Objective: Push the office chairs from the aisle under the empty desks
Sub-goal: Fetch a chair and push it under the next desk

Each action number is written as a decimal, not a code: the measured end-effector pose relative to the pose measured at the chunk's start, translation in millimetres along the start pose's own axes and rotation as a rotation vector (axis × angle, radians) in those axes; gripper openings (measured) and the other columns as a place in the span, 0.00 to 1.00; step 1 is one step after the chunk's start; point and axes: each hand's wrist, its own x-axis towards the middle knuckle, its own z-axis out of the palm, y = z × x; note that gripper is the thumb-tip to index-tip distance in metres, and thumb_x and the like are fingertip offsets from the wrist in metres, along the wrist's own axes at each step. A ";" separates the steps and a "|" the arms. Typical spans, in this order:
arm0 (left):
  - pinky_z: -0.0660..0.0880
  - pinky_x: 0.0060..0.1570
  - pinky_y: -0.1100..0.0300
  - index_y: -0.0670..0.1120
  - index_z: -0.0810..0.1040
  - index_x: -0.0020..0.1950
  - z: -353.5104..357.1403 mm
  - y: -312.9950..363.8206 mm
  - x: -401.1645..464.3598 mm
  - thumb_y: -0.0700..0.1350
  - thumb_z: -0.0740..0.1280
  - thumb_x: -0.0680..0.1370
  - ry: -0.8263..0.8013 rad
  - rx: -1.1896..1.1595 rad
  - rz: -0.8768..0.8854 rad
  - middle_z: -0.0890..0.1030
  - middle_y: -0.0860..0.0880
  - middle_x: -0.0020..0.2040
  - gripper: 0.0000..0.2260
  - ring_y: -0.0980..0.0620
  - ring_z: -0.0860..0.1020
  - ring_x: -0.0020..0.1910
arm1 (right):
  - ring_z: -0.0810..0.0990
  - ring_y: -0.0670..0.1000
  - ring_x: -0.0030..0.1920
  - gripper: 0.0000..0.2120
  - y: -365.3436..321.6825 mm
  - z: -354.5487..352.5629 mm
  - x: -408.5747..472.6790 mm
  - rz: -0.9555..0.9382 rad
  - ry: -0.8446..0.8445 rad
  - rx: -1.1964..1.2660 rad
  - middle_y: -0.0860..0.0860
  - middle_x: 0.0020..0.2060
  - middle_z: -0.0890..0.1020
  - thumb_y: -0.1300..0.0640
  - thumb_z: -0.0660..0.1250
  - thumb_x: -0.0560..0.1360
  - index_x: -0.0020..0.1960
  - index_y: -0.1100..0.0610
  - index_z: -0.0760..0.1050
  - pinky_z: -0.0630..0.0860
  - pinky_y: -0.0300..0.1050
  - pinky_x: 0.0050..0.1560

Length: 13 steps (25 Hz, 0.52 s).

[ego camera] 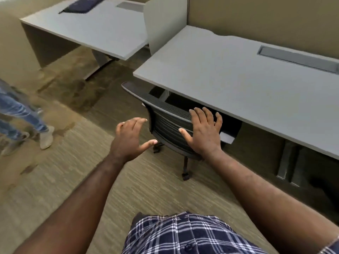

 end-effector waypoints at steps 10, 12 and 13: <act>0.56 0.73 0.42 0.48 0.72 0.73 22.9 -82.0 174.7 0.76 0.57 0.71 -0.259 0.094 0.295 0.72 0.47 0.69 0.42 0.45 0.66 0.71 | 0.74 0.58 0.55 0.40 -27.7 29.1 68.7 0.238 -0.250 -0.114 0.55 0.57 0.76 0.23 0.48 0.72 0.62 0.55 0.72 0.70 0.57 0.54; 0.60 0.71 0.46 0.46 0.72 0.72 26.8 -95.6 201.6 0.78 0.57 0.68 -0.410 0.082 0.396 0.76 0.46 0.67 0.45 0.45 0.71 0.67 | 0.75 0.57 0.53 0.43 -27.7 32.4 73.3 0.262 -0.233 -0.130 0.55 0.54 0.76 0.20 0.48 0.69 0.59 0.56 0.73 0.72 0.55 0.52; 0.65 0.67 0.48 0.46 0.74 0.71 28.6 -99.1 212.5 0.80 0.56 0.66 -0.451 0.094 0.448 0.78 0.47 0.64 0.47 0.45 0.74 0.63 | 0.74 0.57 0.52 0.44 -26.9 33.4 74.2 0.265 -0.228 -0.140 0.55 0.53 0.76 0.19 0.47 0.68 0.58 0.56 0.73 0.72 0.54 0.50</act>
